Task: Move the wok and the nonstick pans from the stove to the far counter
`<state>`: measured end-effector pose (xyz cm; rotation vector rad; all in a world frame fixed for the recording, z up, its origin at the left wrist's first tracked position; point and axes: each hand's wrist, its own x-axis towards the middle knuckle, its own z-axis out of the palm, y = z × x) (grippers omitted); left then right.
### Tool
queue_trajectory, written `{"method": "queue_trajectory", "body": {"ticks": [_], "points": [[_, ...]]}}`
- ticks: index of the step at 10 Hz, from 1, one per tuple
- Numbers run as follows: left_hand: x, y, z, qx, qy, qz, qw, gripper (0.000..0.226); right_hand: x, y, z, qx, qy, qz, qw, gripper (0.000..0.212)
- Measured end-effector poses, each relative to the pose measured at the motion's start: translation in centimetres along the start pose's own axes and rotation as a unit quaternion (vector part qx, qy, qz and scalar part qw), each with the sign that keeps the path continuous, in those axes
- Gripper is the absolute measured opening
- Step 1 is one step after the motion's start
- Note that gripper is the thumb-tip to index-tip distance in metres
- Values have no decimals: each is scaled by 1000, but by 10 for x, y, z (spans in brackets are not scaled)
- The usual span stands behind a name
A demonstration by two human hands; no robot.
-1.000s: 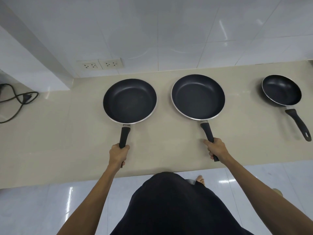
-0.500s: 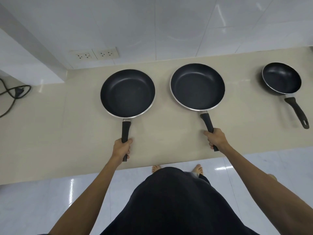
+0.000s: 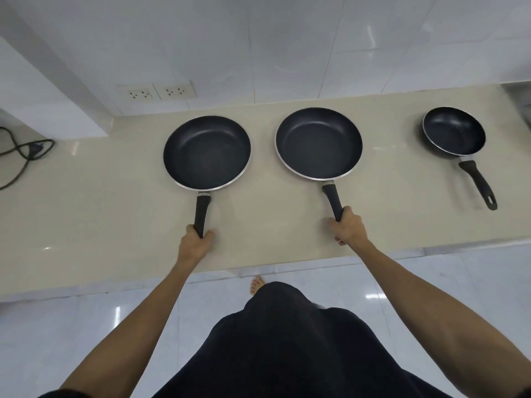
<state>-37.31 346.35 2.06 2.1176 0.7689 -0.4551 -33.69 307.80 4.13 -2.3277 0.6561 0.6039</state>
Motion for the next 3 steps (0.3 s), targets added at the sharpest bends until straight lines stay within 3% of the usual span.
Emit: {"method": "queue_trajectory", "body": {"ticks": [2,3], "points": [[-32,-1,0,112,27,54,992,63,-21,31,-18,-27,-12,-90,996,63],[-54,4,2,212,75,92,970,76,-32,44,-33,-71,-10,-136,988,76]]}}
